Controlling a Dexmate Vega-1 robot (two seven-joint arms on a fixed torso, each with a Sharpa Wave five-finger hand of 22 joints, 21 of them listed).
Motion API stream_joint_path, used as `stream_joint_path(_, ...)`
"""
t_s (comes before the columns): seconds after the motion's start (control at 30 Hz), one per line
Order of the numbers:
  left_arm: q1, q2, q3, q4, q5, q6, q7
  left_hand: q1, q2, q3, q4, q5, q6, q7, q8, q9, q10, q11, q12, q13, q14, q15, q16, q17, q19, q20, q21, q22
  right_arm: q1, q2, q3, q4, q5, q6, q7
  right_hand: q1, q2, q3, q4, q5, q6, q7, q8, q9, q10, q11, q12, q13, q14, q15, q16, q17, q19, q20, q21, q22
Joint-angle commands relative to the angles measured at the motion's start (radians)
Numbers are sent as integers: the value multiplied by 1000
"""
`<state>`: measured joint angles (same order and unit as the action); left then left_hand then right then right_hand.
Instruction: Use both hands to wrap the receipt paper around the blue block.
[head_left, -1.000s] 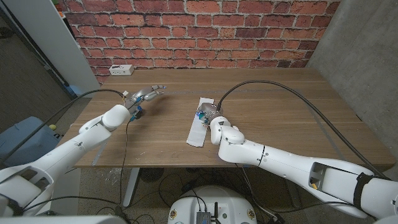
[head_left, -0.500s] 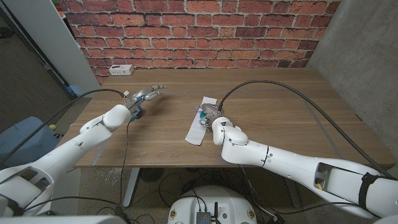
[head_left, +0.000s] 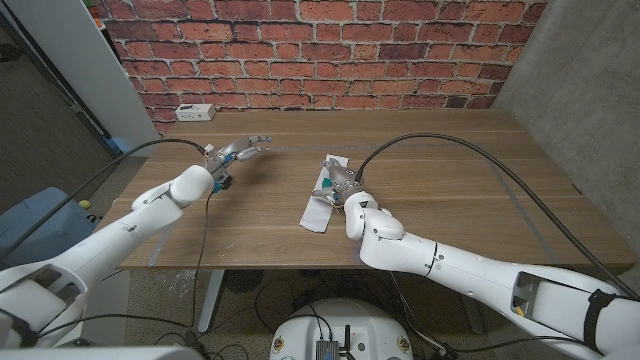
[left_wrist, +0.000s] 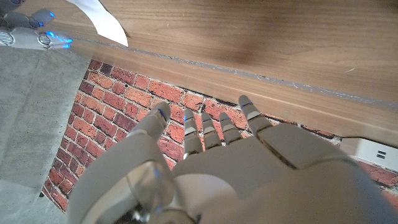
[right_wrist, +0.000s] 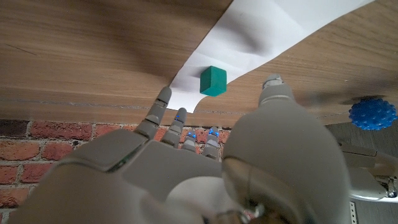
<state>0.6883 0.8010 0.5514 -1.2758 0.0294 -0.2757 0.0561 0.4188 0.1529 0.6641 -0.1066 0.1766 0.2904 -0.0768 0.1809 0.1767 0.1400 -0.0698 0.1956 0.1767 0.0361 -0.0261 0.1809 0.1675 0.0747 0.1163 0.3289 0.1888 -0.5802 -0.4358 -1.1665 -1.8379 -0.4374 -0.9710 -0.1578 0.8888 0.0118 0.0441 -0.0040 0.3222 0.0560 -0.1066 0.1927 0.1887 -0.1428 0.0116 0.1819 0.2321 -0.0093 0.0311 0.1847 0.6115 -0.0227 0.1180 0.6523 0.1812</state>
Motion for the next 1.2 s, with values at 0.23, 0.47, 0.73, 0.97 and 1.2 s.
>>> stream_joint_path(0.23,-6,3,4,-13,12,10,-7,4,-5,-2,-9,3,-5,1,-3,3,-11,5,-5,2,0,-20,-2,0,10,2,-2,2,165,14,-110,0,77,-257,175,-75,22,-39,28,-2,-20,30,-5,9,-98,31,10,7,-205,55,-3,-28,-200,64,-117,-1)
stream_joint_path(0.47,-14,0,6,-7,13,6,-10,4,-3,-6,-11,3,-8,2,-3,3,-10,5,-4,2,-1,-22,-2,0,12,1,-2,2,272,20,-189,25,157,-331,216,-112,15,-62,41,-6,-26,51,0,11,-145,51,10,8,-274,61,-3,-46,-254,87,-157,0)
stream_joint_path(0.73,-18,-5,7,-1,15,4,-8,3,-1,-11,-13,3,-13,1,-3,3,-14,6,-5,2,-2,-23,-2,1,13,1,-3,2,424,9,-306,58,267,-325,295,-113,11,-68,39,-6,-11,47,7,11,-151,54,15,9,-293,67,-1,-55,-256,86,-165,0)
stream_joint_path(0.97,-19,-6,7,1,14,4,-6,0,-1,-17,-13,2,-16,-1,-3,3,-17,5,-5,2,-2,-24,-2,1,14,0,-4,3,543,4,-427,79,303,-283,348,-114,9,-73,38,-5,-11,44,6,12,-144,53,22,9,-288,64,6,-62,-247,83,-167,1)
stream_joint_path(1.2,-13,-2,3,-10,13,7,-2,-6,-2,-26,-11,1,-18,-2,-2,3,-18,7,-4,3,-3,-26,-1,2,14,-1,-5,3,614,-2,-509,93,301,-223,393,-105,10,-74,32,-1,-4,42,9,12,-129,46,31,9,-273,56,14,-72,-230,76,-168,1)
